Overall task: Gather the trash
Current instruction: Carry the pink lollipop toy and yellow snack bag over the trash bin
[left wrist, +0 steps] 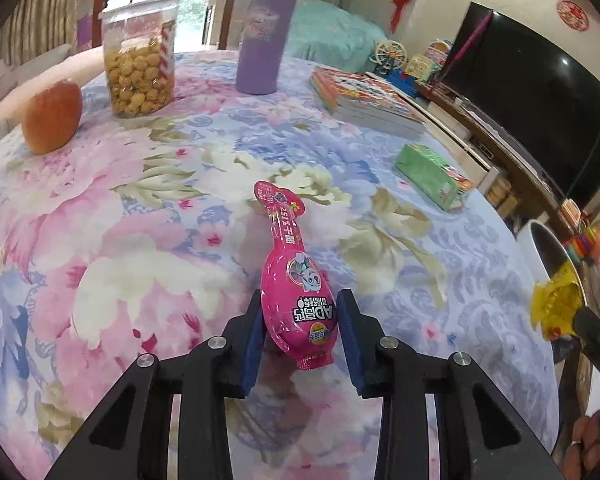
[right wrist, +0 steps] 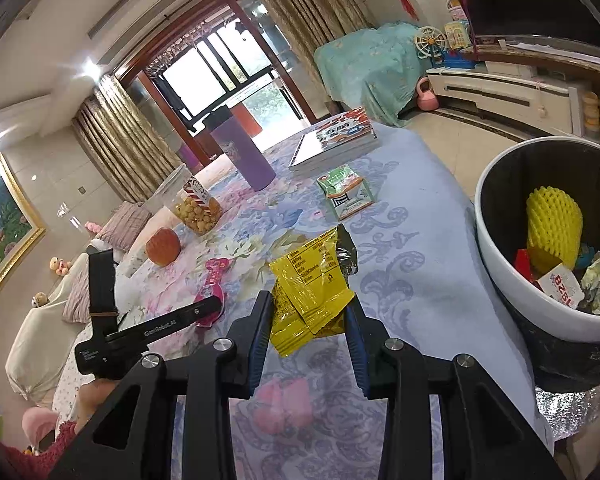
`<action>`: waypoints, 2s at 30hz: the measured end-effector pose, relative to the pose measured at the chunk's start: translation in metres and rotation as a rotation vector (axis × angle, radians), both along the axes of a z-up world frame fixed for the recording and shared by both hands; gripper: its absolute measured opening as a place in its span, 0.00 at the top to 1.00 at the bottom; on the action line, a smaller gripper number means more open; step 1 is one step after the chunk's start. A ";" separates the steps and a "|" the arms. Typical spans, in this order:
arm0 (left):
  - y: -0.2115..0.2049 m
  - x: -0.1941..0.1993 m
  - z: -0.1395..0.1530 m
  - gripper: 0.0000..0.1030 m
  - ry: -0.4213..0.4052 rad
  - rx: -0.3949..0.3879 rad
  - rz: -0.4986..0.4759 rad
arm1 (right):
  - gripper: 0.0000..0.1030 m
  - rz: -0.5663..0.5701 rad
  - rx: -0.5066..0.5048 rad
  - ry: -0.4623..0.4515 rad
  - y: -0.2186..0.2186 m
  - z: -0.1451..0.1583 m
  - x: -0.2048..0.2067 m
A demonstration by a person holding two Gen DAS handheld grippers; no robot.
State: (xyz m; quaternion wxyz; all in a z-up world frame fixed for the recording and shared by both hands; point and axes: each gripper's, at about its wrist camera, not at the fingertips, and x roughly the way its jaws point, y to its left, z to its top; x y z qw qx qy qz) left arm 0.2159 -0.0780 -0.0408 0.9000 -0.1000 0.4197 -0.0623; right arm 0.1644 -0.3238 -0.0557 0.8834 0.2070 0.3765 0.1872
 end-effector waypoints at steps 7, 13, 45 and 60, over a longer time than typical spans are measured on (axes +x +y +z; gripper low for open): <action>-0.031 -0.018 0.011 0.68 -0.026 0.029 -0.104 | 0.65 -0.011 -0.007 0.000 -0.006 -0.002 -0.008; -0.057 -0.030 0.022 0.68 -0.046 0.044 -0.178 | 0.65 -0.026 -0.021 -0.004 -0.015 -0.001 -0.016; -0.154 -0.044 0.042 0.68 -0.071 0.118 -0.380 | 0.65 -0.153 -0.035 -0.035 -0.084 0.010 -0.043; -0.172 -0.045 0.045 0.68 -0.081 0.124 -0.414 | 0.65 -0.188 -0.032 -0.046 -0.098 0.014 -0.049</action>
